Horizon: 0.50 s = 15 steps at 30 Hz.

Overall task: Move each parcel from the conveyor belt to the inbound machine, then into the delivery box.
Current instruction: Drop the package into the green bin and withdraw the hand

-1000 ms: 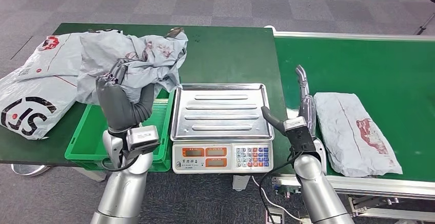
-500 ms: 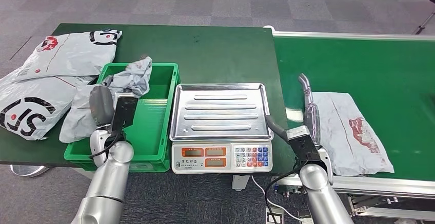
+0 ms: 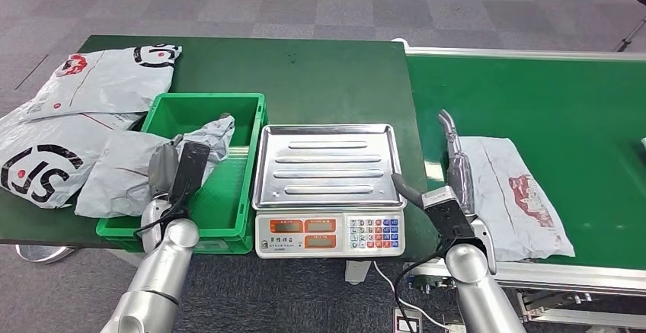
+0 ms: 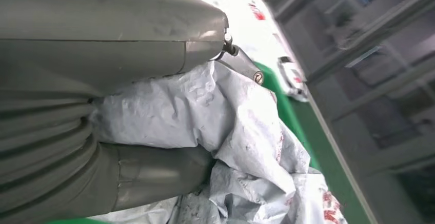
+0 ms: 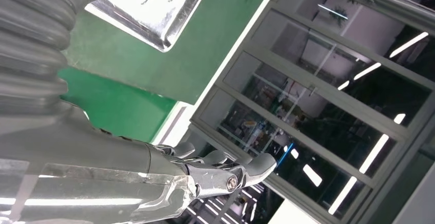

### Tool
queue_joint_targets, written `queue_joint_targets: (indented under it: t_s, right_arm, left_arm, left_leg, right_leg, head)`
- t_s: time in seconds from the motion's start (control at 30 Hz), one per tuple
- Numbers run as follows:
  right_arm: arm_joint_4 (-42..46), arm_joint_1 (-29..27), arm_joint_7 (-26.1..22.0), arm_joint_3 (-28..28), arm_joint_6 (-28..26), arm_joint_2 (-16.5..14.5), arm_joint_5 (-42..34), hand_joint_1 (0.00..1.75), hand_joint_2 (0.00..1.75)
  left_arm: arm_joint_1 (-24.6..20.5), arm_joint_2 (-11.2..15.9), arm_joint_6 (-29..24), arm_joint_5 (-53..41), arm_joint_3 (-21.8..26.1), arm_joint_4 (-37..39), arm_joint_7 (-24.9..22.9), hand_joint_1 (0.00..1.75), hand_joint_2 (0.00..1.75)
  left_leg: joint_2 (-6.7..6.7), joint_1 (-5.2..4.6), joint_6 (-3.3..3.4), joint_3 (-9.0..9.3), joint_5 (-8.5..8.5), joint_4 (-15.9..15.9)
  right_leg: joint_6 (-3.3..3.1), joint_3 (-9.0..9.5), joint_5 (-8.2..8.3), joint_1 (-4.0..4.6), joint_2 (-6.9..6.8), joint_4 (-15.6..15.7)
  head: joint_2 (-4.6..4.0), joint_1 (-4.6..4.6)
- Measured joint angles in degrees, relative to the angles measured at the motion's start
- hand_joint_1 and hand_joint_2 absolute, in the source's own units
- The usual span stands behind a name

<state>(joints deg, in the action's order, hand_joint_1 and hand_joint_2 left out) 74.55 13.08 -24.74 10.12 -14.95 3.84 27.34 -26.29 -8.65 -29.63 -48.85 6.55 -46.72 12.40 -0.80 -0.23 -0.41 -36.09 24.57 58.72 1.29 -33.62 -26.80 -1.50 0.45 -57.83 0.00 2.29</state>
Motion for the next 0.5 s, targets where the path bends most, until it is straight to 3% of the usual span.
queue_joint_targets:
  t_s: [0.03, 0.2, 0.33, 0.4, 0.5]
  right_arm:
    - [0.0, 0.07, 0.13, 0.0, 0.07, -0.03, 0.15, 0.0, 1.75]
    - [0.05, 0.16, 1.03, 0.0, 0.1, -0.2, 1.15, 0.0, 1.75]
    - [0.11, 0.15, 1.39, -0.13, 0.14, -0.21, 1.45, 0.0, 1.75]
    - [0.09, 0.21, 1.46, -0.34, 0.3, -0.21, 1.46, 0.0, 1.75]
    - [-0.14, 0.64, 1.34, -0.56, 0.5, -0.21, 1.44, 0.0, 1.75]
  left_arm:
    - [-0.02, 0.12, -0.43, -1.04, -0.01, 0.17, -1.36, 0.0, 1.75]
    - [0.26, 0.51, -5.27, -3.59, -0.01, 0.6, -2.37, 0.0, 1.75]
    - [1.63, 0.47, -5.84, 2.83, 0.0, -1.36, 5.88, 0.0, 0.0]
    - [2.9, 0.22, -5.34, 7.32, -0.02, -3.39, 10.19, 0.0, 0.0]
    - [4.93, -0.43, -3.54, 12.33, -0.52, -6.95, 12.57, 0.0, 0.0]
  left_leg:
    - [0.0, 0.0, 0.0, 0.02, 0.0, 0.0]
    - [0.01, 0.01, -0.01, 0.1, 0.0, -0.01]
    - [0.03, 0.03, -0.02, 0.11, -0.01, -0.02]
    - [0.04, 0.03, -0.03, 0.1, -0.01, -0.01]
    - [0.03, 0.03, -0.02, 0.08, -0.01, -0.01]
  right_leg:
    - [0.0, 0.02, 0.0, 0.0, 0.0, 0.0]
    - [-0.01, 0.07, 0.0, 0.01, 0.01, 0.0]
    - [-0.02, 0.06, 0.0, 0.02, 0.02, 0.0]
    - [-0.02, 0.04, 0.0, 0.03, 0.02, 0.0]
    - [-0.02, 0.04, 0.0, 0.02, 0.02, 0.0]
  head:
    - [0.0, 0.0]
    - [0.0, 0.0]
    - [0.0, 0.0]
    - [0.0, 0.0]
    - [0.0, 0.0]
